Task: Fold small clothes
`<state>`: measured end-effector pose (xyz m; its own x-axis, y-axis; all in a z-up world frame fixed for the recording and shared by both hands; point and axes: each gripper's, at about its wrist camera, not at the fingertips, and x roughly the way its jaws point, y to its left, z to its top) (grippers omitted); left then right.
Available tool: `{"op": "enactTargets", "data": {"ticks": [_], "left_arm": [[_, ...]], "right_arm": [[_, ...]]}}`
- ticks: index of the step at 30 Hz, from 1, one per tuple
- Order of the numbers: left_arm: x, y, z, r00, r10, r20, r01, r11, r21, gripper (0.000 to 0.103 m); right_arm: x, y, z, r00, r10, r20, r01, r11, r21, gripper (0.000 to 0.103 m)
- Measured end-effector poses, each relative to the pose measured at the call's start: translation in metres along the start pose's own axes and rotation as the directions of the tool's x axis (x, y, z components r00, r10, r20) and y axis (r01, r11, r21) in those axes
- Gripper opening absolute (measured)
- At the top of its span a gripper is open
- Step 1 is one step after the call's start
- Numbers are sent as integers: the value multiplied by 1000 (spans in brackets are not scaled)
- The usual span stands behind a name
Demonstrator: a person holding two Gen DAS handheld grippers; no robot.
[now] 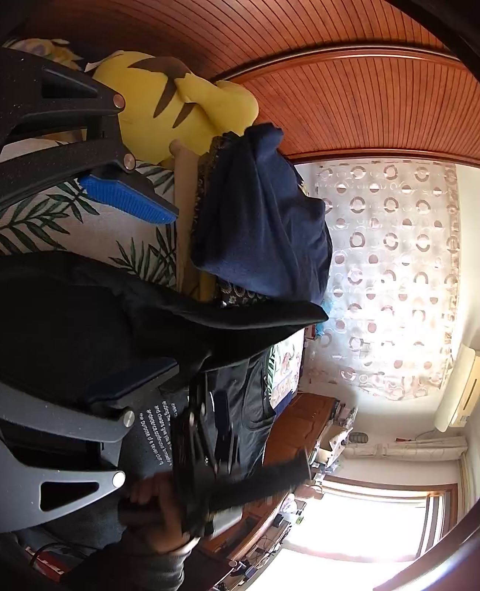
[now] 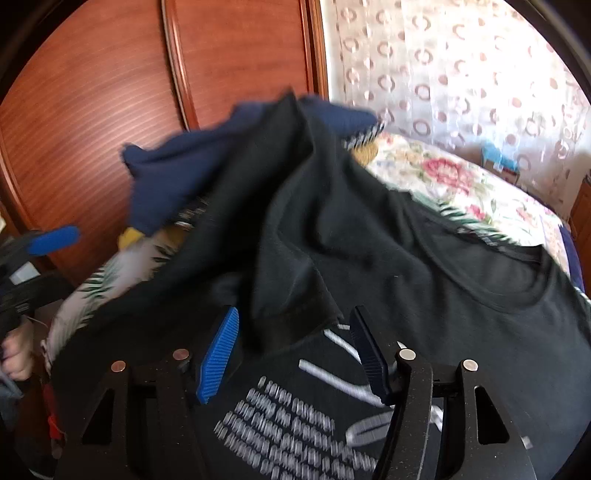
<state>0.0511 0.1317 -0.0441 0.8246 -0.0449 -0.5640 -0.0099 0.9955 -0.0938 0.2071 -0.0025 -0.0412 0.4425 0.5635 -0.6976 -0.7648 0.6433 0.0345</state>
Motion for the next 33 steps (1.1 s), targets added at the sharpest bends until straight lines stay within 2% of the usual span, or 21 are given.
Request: {"op": "enactTargets", "data": {"ticks": [3, 5, 7, 8, 12, 17, 18, 20, 21, 22, 26, 28, 33], "left_arm": [[-1, -1, -3, 1000, 9, -10, -9, 1000, 5, 76], [-1, -1, -5, 1000, 4, -14, -4, 1000, 5, 76], [1, -1, -5, 1000, 5, -17, -5, 1000, 5, 76], [2, -2, -6, 1000, 7, -20, -7, 1000, 4, 76], [5, -4, -5, 1000, 2, -27, -2, 1000, 2, 76], [10, -10, -3, 1000, -4, -31, 5, 1000, 15, 76], [11, -11, -2, 999, -5, -32, 6, 1000, 16, 76], [13, -14, -1, 999, -9, -34, 10, 1000, 24, 76], [16, -16, 1, 999, -11, -37, 12, 1000, 29, 76], [17, -18, 2, 999, -14, -39, 15, 999, 31, 76], [28, -23, 9, 999, -21, -46, 23, 999, 49, 76], [36, -26, 13, 999, -19, -49, 22, 998, 59, 76], [51, -35, 19, 996, -49, -68, 54, 996, 75, 71]], "right_arm": [[24, -7, 8, 998, 9, -56, -9, 1000, 6, 58], [28, -6, 10, 998, -1, -60, -1, 1000, -21, 46], [27, -2, 11, 997, -26, -67, 22, 998, -55, 17], [27, -3, 12, 997, -15, -69, 11, 999, -53, 12], [11, -20, 23, 999, -14, -29, 14, 1000, -2, 9], [-6, -45, 32, 997, -74, 12, 73, 993, 91, 9], [-8, -47, 33, 995, -94, 10, 93, 991, 95, 10], [-7, -49, 31, 989, -151, -5, 150, 984, 93, 24], [-9, -50, 28, 985, -170, -14, 171, 981, 93, 38], [-9, -50, 25, 983, -181, -24, 183, 979, 92, 46], [-14, -53, 13, 982, -187, -33, 189, 978, 87, 48], [-25, -60, 5, 980, -194, -29, 196, 975, 103, 61], [-60, -91, -28, 969, -241, -61, 248, 958, 147, 66]]}}
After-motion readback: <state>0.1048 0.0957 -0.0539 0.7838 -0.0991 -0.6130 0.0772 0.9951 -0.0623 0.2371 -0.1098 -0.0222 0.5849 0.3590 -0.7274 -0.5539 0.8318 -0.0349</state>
